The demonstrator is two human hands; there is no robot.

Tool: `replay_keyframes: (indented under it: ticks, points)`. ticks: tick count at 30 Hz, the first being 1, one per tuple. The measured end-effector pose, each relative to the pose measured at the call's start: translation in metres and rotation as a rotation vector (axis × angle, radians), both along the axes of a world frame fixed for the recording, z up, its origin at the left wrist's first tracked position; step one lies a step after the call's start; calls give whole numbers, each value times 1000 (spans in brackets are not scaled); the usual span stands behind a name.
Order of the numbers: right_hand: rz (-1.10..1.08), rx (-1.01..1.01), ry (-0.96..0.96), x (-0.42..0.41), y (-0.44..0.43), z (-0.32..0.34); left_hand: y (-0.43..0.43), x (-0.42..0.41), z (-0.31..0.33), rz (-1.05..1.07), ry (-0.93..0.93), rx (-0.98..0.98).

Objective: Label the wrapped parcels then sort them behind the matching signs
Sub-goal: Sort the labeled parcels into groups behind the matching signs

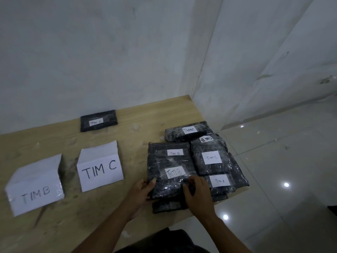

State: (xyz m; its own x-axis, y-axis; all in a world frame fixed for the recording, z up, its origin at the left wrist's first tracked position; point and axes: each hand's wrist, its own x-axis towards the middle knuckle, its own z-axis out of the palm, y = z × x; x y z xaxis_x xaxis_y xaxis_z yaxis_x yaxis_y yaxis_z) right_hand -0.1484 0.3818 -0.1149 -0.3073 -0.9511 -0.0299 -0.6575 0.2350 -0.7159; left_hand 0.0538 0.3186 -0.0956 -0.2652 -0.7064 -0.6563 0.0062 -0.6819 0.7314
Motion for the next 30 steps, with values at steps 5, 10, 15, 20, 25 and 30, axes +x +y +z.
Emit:
replay_keyframes:
  ticks: [5,10,15,20,25,30]
  points:
    - [-36,-79,-107,7,-1,-4,-1,7,0,61,31,-42]
    - [-76,-130,-205,3,0,-3,-1,9,-4,144,62,-51]
    - [-109,-167,-223,-4,-1,-2,4,6,-6,242,110,-33]
    - [-130,-161,-293,0,-6,8,2,15,-5,290,128,-57]
    - [-72,-11,-490,21,-23,6,-5,42,3,352,74,-120]
    - [23,42,-551,56,-46,12,-13,86,12,416,-5,-174]
